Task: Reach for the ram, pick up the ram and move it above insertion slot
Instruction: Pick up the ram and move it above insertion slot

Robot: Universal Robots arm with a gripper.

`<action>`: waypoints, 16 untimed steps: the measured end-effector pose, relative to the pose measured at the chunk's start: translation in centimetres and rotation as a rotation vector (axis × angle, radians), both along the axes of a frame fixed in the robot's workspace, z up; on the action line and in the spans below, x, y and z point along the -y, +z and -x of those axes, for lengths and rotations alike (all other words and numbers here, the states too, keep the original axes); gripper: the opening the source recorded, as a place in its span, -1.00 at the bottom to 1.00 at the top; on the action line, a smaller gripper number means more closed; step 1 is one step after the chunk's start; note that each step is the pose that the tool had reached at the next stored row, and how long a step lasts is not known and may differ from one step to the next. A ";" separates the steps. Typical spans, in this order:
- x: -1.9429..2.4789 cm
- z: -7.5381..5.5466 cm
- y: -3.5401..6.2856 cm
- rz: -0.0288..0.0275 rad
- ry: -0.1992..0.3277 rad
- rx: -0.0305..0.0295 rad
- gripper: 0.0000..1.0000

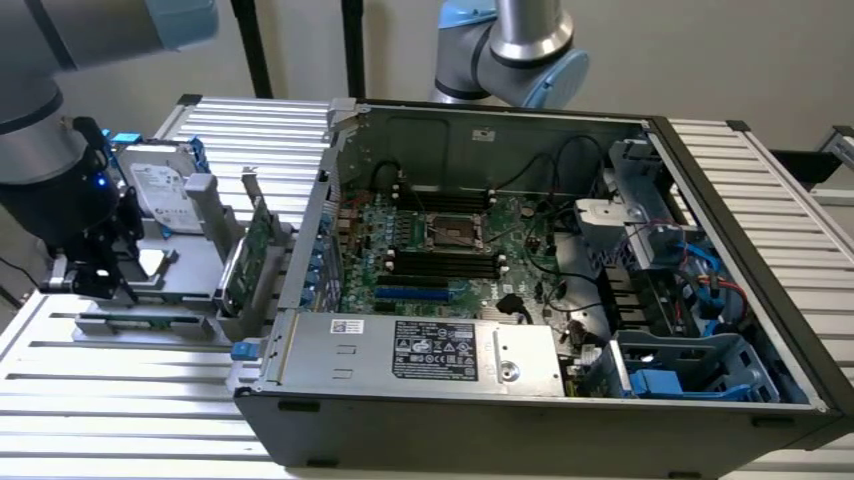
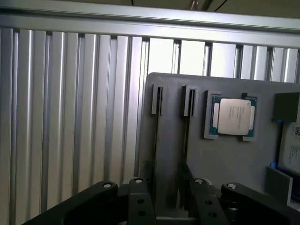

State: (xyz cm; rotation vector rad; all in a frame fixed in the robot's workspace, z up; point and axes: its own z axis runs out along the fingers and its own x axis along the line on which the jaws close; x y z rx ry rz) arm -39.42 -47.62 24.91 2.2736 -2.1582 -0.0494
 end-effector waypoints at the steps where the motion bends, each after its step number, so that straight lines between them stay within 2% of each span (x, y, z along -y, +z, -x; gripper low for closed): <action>1: 0.03 0.0 -0.19 -0.0001 -0.003 0.0001 -0.26; 10: 0.43 0.0 -1.81 0.0000 -0.022 0.0000 -0.26; 16: 0.54 0.0 -2.92 -0.0001 -0.030 0.0001 -0.26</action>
